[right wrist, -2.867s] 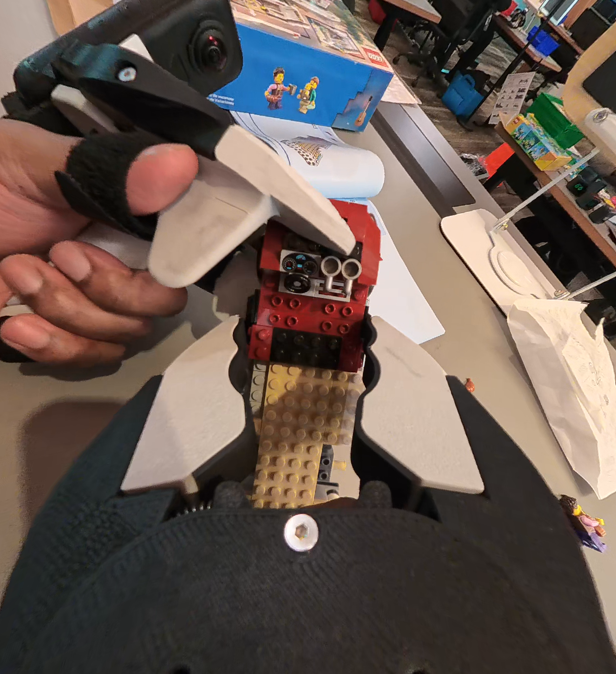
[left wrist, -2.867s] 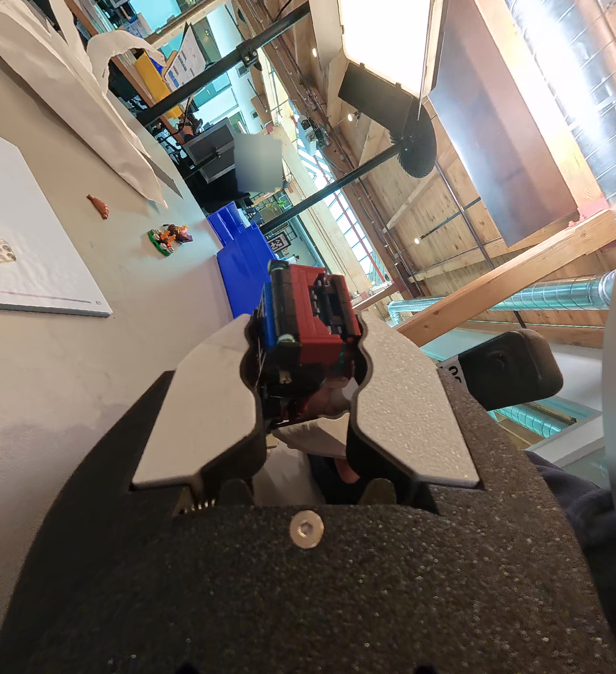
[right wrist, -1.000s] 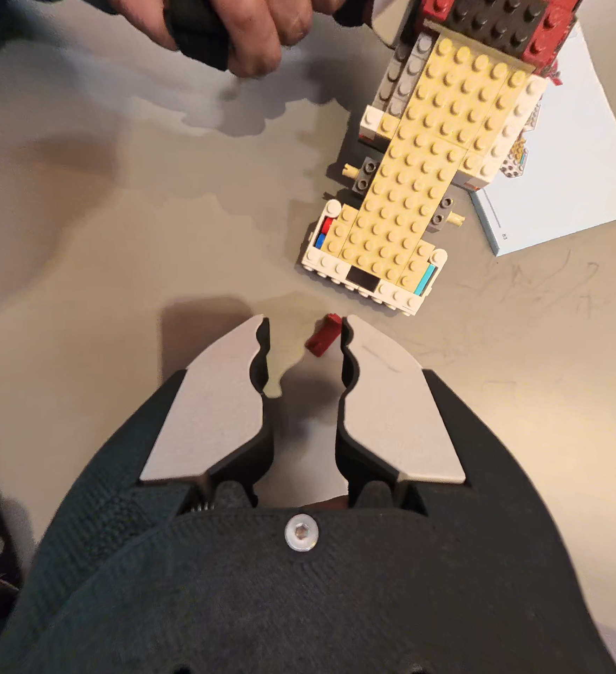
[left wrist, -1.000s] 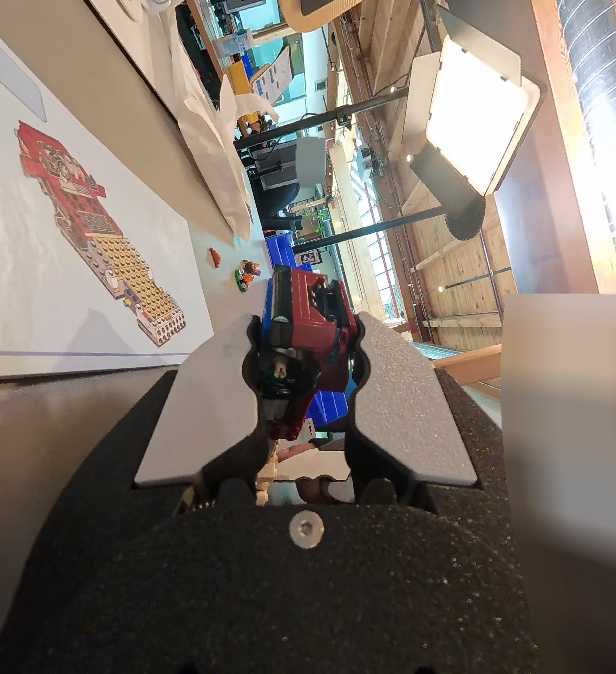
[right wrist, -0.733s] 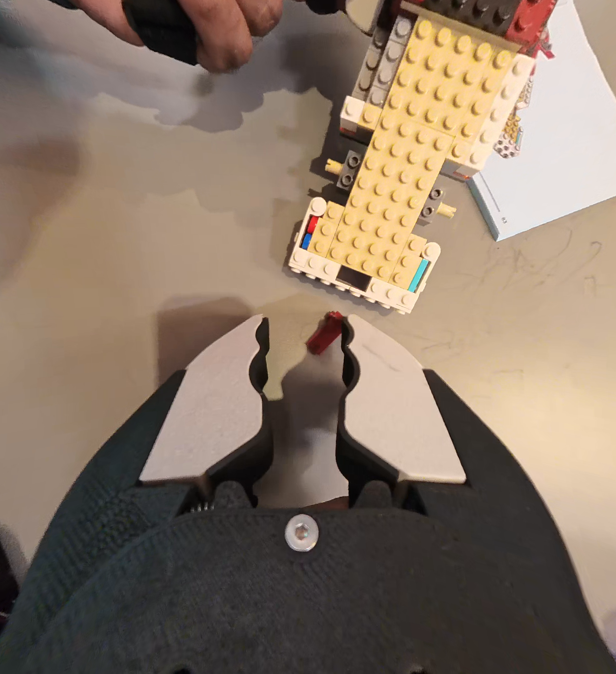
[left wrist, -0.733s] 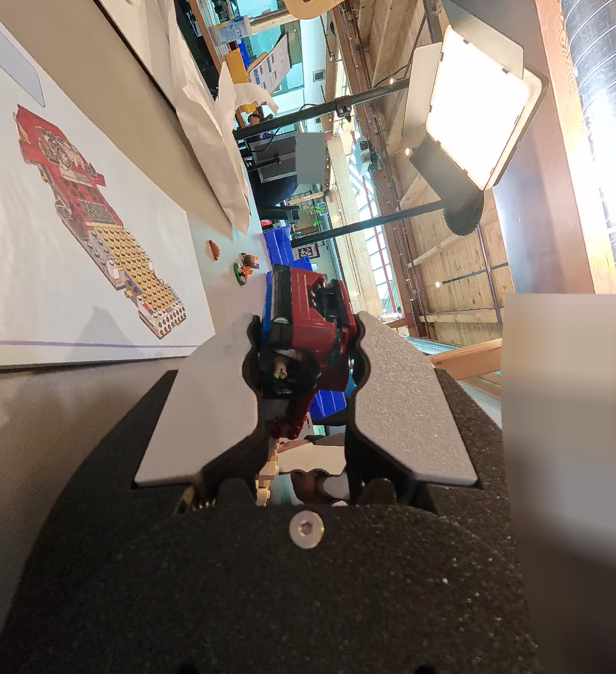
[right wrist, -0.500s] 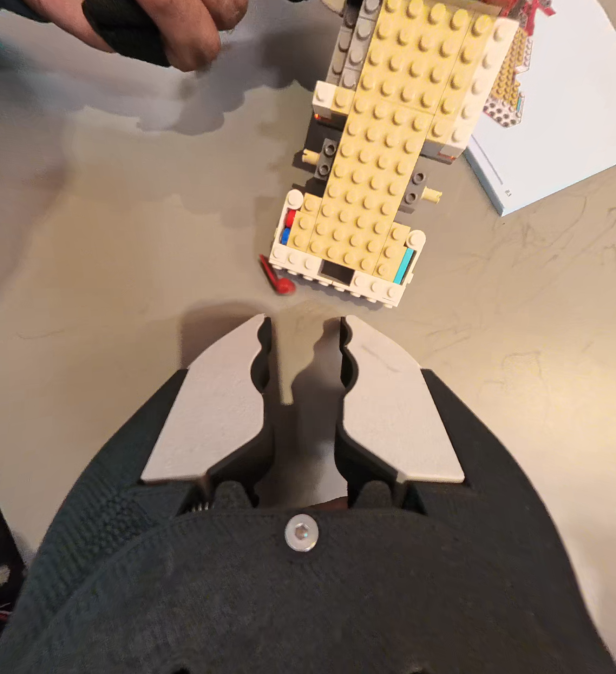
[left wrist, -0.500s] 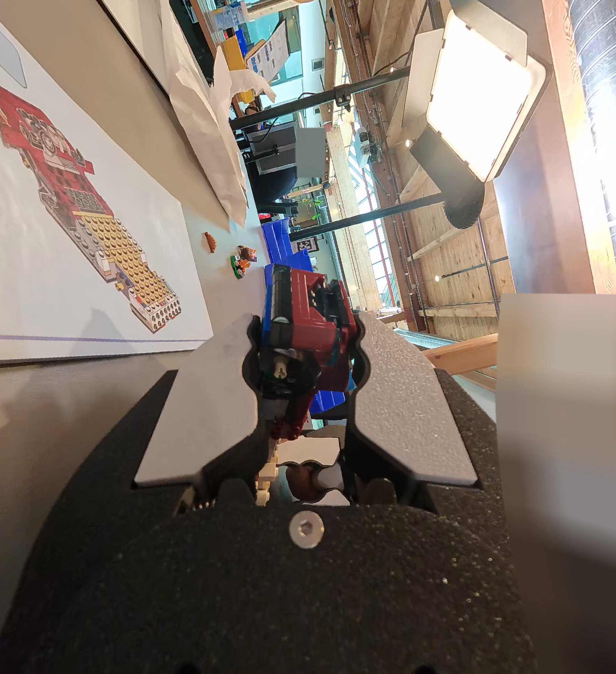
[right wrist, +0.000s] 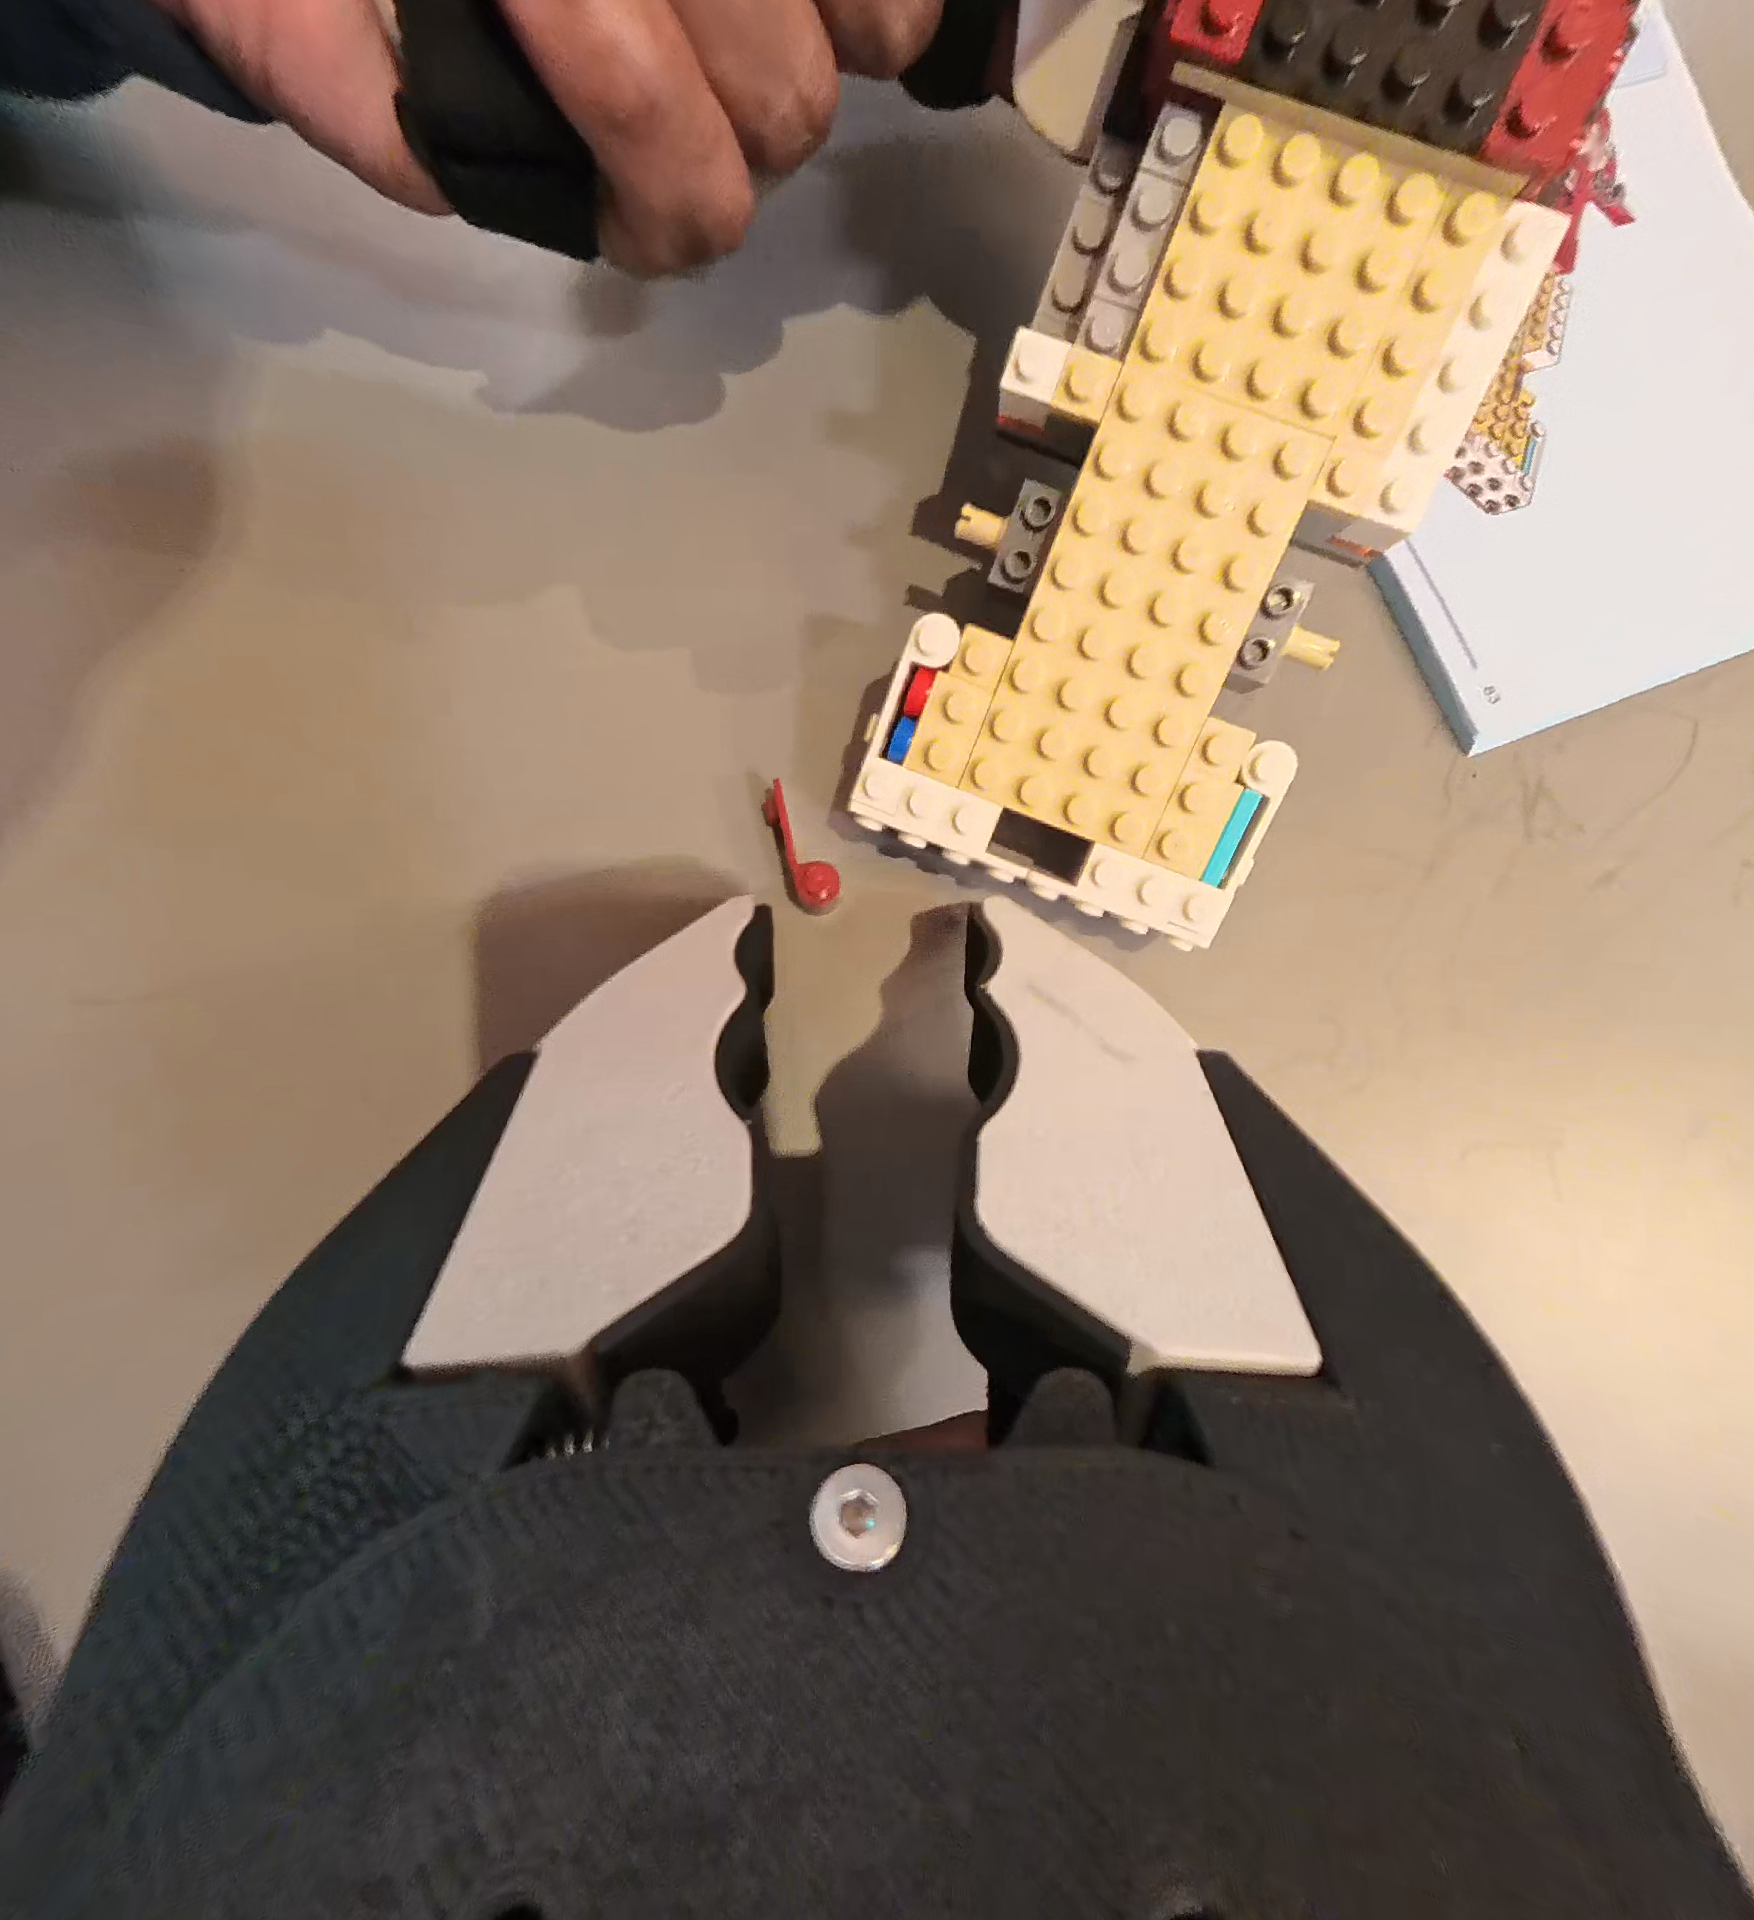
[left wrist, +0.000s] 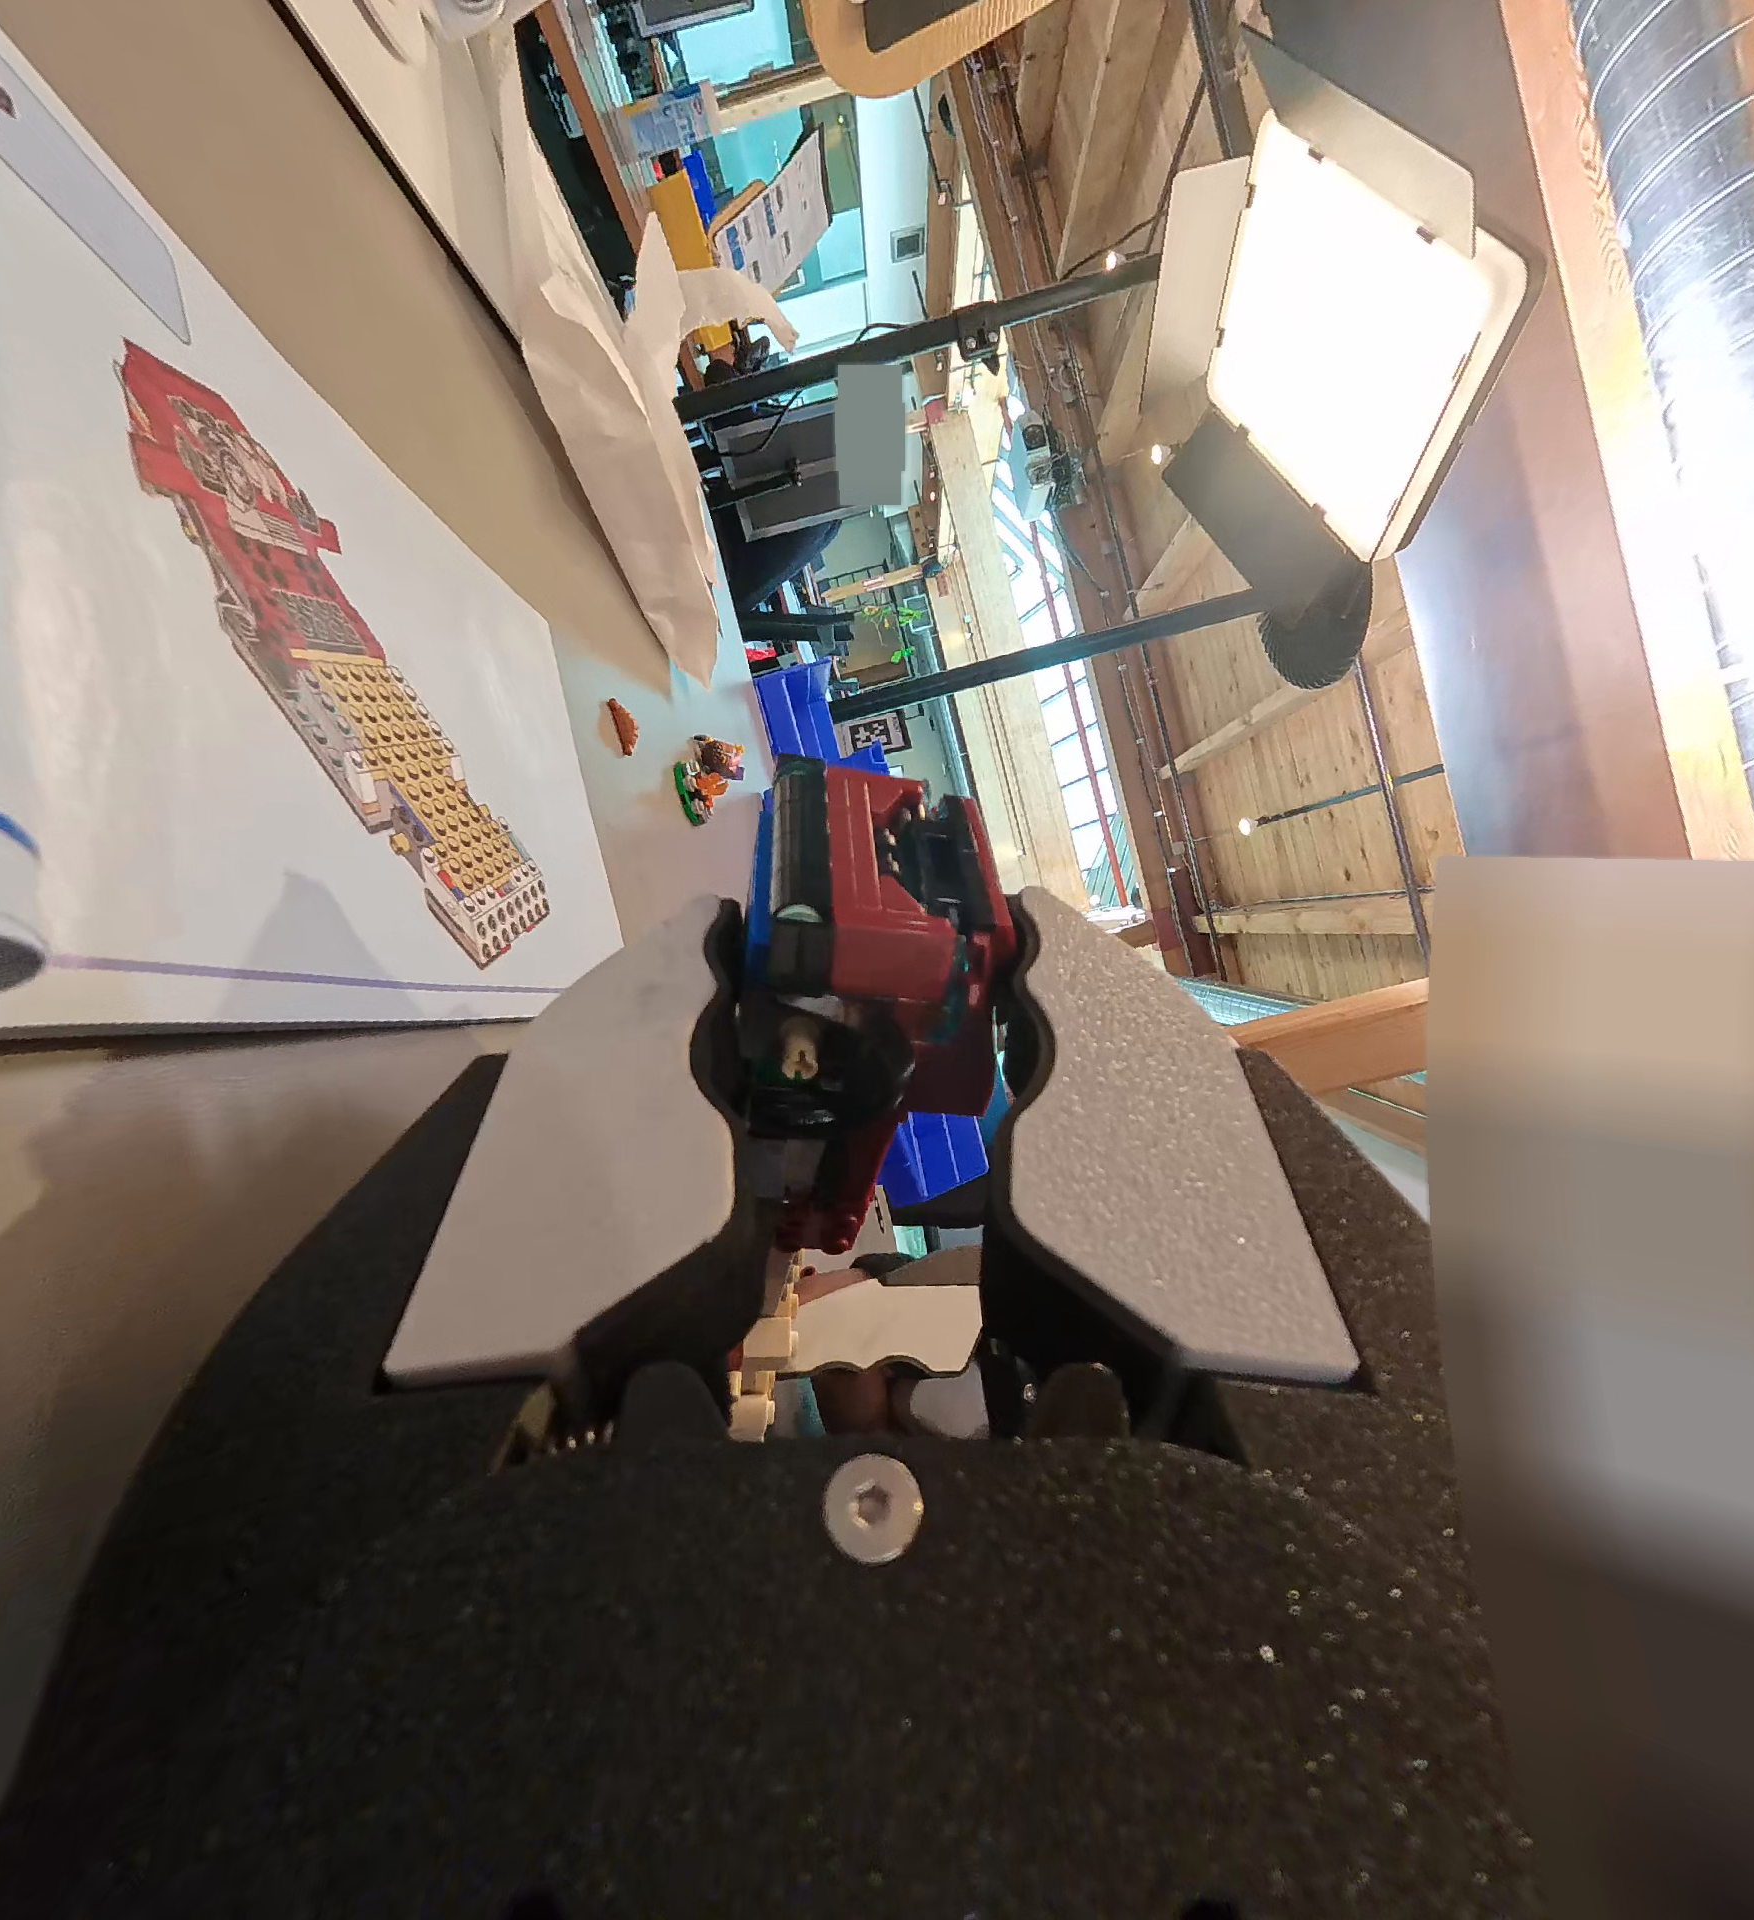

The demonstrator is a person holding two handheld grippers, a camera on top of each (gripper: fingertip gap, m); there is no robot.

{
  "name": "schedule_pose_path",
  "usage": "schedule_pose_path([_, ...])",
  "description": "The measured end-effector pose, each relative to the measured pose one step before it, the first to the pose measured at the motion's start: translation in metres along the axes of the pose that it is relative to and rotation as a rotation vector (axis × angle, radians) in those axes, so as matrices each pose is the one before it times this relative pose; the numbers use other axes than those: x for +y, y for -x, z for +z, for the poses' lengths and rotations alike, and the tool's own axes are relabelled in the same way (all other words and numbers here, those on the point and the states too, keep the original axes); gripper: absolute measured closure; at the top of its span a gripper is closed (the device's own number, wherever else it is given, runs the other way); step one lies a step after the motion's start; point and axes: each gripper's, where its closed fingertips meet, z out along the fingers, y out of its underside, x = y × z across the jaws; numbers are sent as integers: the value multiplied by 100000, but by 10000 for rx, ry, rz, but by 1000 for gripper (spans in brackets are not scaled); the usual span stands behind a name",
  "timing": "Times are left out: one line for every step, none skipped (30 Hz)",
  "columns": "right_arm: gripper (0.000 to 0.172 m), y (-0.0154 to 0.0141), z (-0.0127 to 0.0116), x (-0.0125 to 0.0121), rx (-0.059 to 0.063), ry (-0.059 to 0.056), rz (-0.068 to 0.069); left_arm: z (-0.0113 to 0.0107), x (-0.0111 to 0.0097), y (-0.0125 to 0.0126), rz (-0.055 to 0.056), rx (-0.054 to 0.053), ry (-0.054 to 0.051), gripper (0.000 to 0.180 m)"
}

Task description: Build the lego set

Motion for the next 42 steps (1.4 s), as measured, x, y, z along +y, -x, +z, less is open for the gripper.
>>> schedule_pose_path([136, -287, 65, -42, 82, 17, -10, -16, -50, 6, 22, 4, -13, 133])
schedule_pose_path([136, -410, 40, -14, 149, 13, -28, -8, -56, -27, 49, 15, -7, 133])
schedule_pose_path([137, -517, 24, 13, 203, 9, 0, -36, -35, -16, 48, 22, -15, 133])
schedule_pose_path([138, -477, 45, 15, 164, 1, 37, -73, -94, 25, -13, 0, -59, 133])
schedule_pose_path([138, -410, 50, 1, 150, -19, 87, -82, -146, 12, -5, -10, -64, 133])
schedule_pose_path([138, -294, 43, 7, 110, -7, 95, -74, -135, -25, 35, -12, -45, 133])
schedule_pose_path([138, -66, 13, 6, 23, 8, 61, -63, -144, -75, 64, -3, -47, 133])
schedule_pose_path([138, 103, -29, -17, -25, 14, 22, -63, -141, -66, 68, -3, -55, 133])
schedule_pose_path([138, 159, -74, -34, 14, 9, 22, -61, -110, -54, 49, -3, -51, 133])
schedule_pose_path([138, 194, -138, -65, 47, 19, 15, -62, -106, -31, 21, -6, -55, 133])
schedule_pose_path([138, 338, -201, -205, 12, -61, -83, -45, -108, -13, 5, -3, -57, 133])
schedule_pose_path([138, 518, -260, -331, -27, -149, -231, -54, -88, 3, 4, -5, -54, 133])
schedule_pose_path([139, 520, -267, -366, 9, -145, -326, -37, -79, 33, -5, -13, -43, 133])
schedule_pose_path([139, 640, -217, -442, -64, -183, -460, -38, -58, 38, -29, -17, -38, 133])
schedule_pose_path([140, 752, -114, -481, -136, -234, -558, -33, -51, 44, -43, -8, -45, 133])
schedule_pose_path([142, 610, 71, -307, -83, -133, -447, -27, -34, 40, -40, -11, -34, 133])
schedule_pose_path([142, 493, 272, -108, -83, 15, -222, -8, -10, 32, -29, -6, -22, 133])
schedule_pose_path([142, 528, 374, -48, -177, 73, -56, -7, 16, 25, -14, -8, -3, 133])
schedule_pose_path([141, 527, 360, -71, -217, 68, 39, 4, 9, 8, -7, -4, -2, 133])
schedule_pose_path([141, 373, 304, -126, -157, 34, 95, -1, 5, 2, -3, 2, -7, 133])
schedule_pose_path([141, 197, 237, -125, -80, 38, 125, -2, 5, -1, 14, -2, -4, 133])
schedule_pose_path([141, 61, 185, -69, -34, 56, 119, 0, -1, 12, 17, -7, 1, 133])
schedule_pose_path([140, -46, 133, -67, 17, 57, 101, 1, -2, 0, 2, 1, -1, 133])
schedule_pose_path([140, -159, 74, -82, 81, 37, 106, -8, 1, -6, -2, 2, -2, 133])
schedule_pose_path([140, -104, 47, -30, 42, 58, 97, 1, -1, -5, 4, -1, 1, 133])
schedule_pose_path([140, -20, 78, 32, -19, 84, 77, 6, 20, -25, 0, 1, 5, 133])
schedule_pose_path([139, -33, 101, 139, -14, 139, 80, 17, 42, -24, -1, 2, 20, 133])
schedule_pose_path([139, -22, 109, 202, -33, 167, 66, 34, 84, -32, 9, 4, 38, 133])
schedule_pose_path([139, 32, -19, 9, -70, 20, 55, 37, 94, -27, 5, 7, 47, 133])
schedule_pose_path([140, 24, -62, 125, -68, 85, -8, 38, 93, -5, -12, 3, 41, 133])
schedule_pose_path([140, -21, -113, 165, -50, 81, -57, 28, 69, 16, -28, 2, 28, 133])
schedule_pose_path([140, 56, -164, 193, -99, 70, -115, 27, 55, 30, -31, -2, 23, 133])
schedule_pose_path([140, 78, -191, 226, -122, 73, -145, 13, 52, 47, -34, -9, 23, 133])
schedule_pose_path([140, 21, -211, 262, -75, 85, -124, 21, 37, 38, -27, -6, 13, 133])
schedule_pose_path([140, -11, -221, 284, -61, 79, -101, 5, 22, 25, -18, -7, 7, 133])
schedule_pose_path([140, 60, -215, 261, -104, 51, -135, 9, 30, 15, -9, -11, 10, 133])
schedule_pose_path([140, 79, -222, 297, -92, 52, -142, 12, 22, 27, -12, -11, 12, 133])
schedule_pose_path([140, 10, -214, 293, -54, 60, -78, 12, 22, 25, -14, -11, 11, 133])
schedule_pose_path([140, -22, -192, 281, -53, 48, -20, 8, 33, 30, -13, -9, 8, 133])
schedule_pose_path([140, -125, -154, 271, -3, 39, 65, 8, 32, 27, -15, -8, 8, 133])
schedule_pose_path([140, -259, -102, 233, 72, 21, 130, 18, 24, 35, -16, -11, 15, 133])
schedule_pose_path([140, -316, -73, 199, 94, 4, 162, 7, 36, 49, -20, -13, 8, 133])
